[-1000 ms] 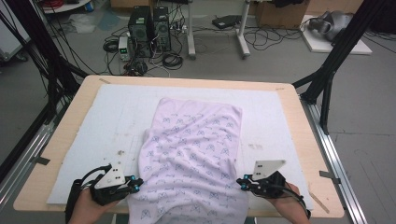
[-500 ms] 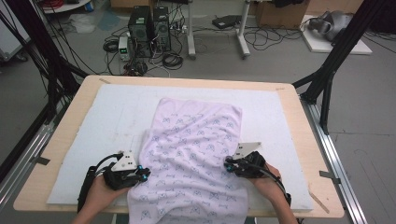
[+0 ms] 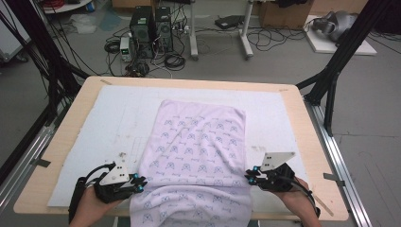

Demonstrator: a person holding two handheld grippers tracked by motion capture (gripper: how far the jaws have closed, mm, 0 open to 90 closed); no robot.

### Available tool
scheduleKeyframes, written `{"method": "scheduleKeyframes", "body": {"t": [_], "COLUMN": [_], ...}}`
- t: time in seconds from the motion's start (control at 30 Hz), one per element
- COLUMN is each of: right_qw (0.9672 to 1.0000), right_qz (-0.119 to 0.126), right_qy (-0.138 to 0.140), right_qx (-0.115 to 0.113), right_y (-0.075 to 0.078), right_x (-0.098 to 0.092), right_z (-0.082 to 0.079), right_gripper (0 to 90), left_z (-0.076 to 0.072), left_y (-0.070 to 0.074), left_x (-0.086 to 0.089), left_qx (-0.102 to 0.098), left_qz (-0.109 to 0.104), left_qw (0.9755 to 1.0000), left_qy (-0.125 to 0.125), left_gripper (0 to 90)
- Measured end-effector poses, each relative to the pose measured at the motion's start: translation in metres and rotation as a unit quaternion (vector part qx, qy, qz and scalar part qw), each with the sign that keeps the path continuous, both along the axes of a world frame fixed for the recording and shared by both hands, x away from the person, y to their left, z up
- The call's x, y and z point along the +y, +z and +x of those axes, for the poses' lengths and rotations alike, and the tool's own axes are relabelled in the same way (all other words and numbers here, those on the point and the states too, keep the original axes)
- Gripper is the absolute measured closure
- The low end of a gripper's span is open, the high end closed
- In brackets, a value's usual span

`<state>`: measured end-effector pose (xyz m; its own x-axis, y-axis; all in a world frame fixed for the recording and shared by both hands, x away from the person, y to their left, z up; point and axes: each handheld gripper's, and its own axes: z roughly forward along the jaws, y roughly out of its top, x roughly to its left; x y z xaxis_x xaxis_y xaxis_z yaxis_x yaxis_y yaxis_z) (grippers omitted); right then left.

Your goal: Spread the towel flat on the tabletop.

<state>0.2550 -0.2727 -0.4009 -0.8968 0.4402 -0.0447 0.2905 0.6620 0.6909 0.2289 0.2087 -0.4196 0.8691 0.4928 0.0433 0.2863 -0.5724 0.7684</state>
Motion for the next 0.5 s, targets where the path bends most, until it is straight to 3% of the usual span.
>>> {"method": "scheduleKeyframes", "body": {"t": [0.1, 0.2, 0.4, 0.5], "right_qw": [0.9997, 0.9997, 0.9988, 0.9981], "right_qz": [0.016, 0.011, -0.016, -0.029], "right_qy": [-0.011, -0.014, -0.046, -0.053], "right_qx": [-0.013, -0.014, 0.006, 0.012], "right_y": [0.008, 0.003, -0.022, -0.028], "right_x": [0.002, 0.012, 0.024, 0.024], "right_z": [0.009, 0.023, 0.056, 0.064], "right_gripper": [68.6, 64.5, 61.8, 66.1], "left_z": [0.014, 0.035, 0.078, 0.090], "left_y": [0.008, 0.008, -0.008, -0.019], "left_x": [0.001, 0.000, -0.007, -0.010], "left_qx": [-0.012, -0.019, -0.001, 0.030], "left_qz": [-0.006, -0.010, 0.001, 0.014], "left_qw": [0.9996, 0.9987, 0.9955, 0.9953], "left_qy": [0.025, 0.047, 0.095, 0.091], "left_gripper": [66.2, 63.7, 63.6, 70.4]}}
